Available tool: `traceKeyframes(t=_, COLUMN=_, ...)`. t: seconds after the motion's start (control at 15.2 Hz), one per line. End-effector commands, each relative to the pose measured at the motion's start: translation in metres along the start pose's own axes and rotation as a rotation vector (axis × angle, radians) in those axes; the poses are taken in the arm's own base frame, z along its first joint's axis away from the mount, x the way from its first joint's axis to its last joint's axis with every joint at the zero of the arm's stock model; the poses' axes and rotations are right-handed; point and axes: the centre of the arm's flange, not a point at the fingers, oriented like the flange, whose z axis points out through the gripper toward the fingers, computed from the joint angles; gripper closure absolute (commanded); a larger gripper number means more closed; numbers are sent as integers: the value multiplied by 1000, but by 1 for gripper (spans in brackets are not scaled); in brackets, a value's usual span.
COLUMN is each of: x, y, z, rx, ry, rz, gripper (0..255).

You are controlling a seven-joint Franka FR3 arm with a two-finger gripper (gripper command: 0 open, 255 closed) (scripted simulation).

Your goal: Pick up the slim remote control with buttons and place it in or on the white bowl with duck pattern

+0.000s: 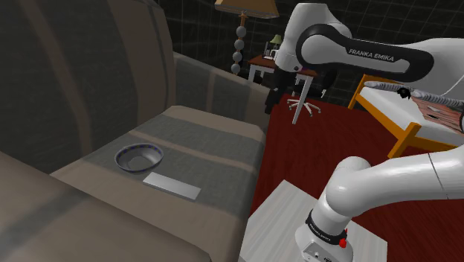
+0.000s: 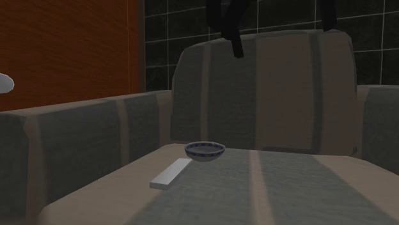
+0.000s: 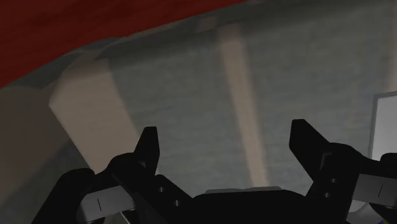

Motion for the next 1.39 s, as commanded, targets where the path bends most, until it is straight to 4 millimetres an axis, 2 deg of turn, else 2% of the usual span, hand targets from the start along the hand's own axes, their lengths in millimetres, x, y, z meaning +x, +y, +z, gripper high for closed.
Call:
traceKeyframes(t=0.0, x=0, y=0, z=0, rx=0, ry=0, rz=0, gripper=0)
traceKeyframes(t=1.32, x=117, y=-188, z=134, rx=89, ry=-73, rz=-27, gripper=0)
